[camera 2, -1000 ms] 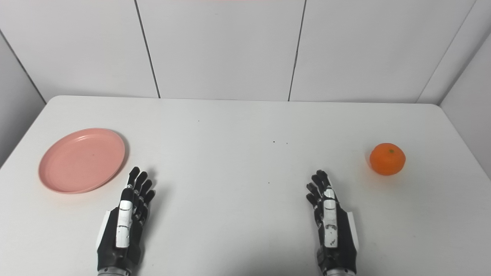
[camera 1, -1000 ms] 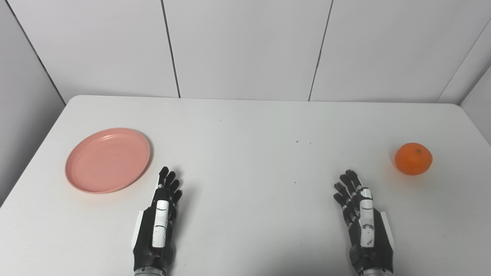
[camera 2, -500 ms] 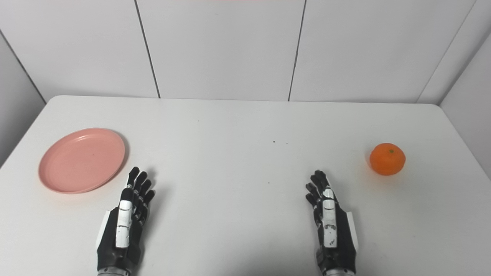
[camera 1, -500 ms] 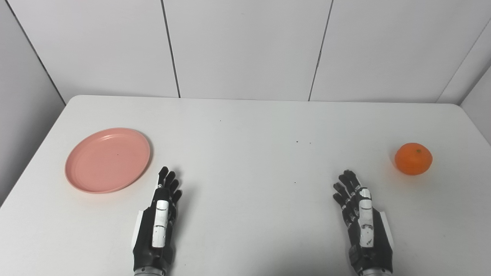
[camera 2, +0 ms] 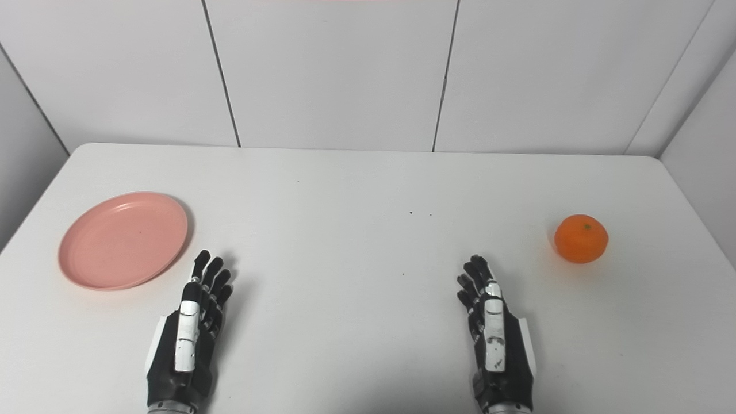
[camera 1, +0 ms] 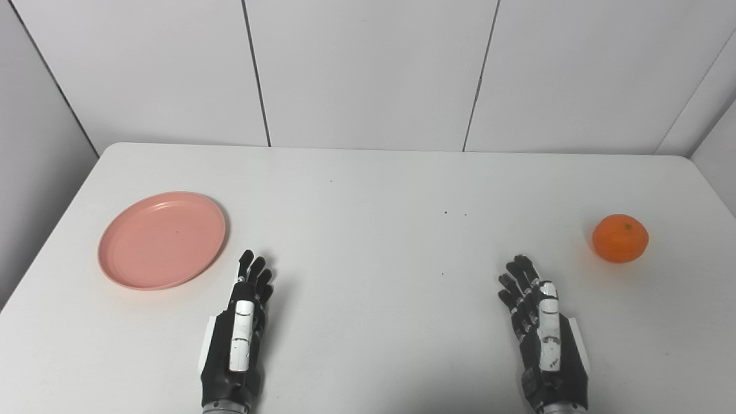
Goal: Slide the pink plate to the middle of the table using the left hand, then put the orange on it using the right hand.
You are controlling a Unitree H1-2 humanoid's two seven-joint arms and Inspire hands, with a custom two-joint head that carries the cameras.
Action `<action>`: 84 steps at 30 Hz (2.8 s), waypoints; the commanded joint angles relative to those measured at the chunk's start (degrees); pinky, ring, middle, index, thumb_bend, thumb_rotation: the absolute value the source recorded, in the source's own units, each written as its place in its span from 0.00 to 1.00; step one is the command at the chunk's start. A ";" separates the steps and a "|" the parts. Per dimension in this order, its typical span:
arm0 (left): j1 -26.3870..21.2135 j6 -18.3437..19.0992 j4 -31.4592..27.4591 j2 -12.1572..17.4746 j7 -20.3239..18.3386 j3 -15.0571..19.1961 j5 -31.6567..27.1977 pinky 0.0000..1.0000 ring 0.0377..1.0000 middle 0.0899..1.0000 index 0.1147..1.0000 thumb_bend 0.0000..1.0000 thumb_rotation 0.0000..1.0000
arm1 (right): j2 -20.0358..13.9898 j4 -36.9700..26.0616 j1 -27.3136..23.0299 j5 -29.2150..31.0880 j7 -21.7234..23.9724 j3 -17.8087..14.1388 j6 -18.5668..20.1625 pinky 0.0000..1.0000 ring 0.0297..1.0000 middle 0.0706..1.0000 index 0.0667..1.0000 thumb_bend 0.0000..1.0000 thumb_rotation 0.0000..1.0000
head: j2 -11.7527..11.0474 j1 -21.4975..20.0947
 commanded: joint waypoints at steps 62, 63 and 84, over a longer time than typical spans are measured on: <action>1.21 -0.06 -1.94 3.29 1.52 -2.63 -2.06 0.94 0.92 0.91 0.96 0.85 0.87 | -1.29 4.07 6.41 1.95 8.57 -3.45 -3.40 1.00 0.98 0.98 0.98 0.76 1.00 | -10.24 10.69; 0.00 1.01 -2.83 3.54 1.40 -2.14 -2.24 0.92 0.91 0.90 0.94 0.86 0.87 | -1.19 3.82 6.41 1.93 8.46 -3.34 -3.16 1.00 0.98 0.98 0.98 0.76 1.00 | -10.07 10.89; -25.32 14.38 -7.12 9.98 1.11 4.27 -8.19 0.86 0.83 0.83 0.85 0.97 0.94 | -0.23 2.92 5.88 2.43 5.84 -2.10 -2.48 1.00 1.00 1.00 1.00 0.75 1.00 | -10.83 11.63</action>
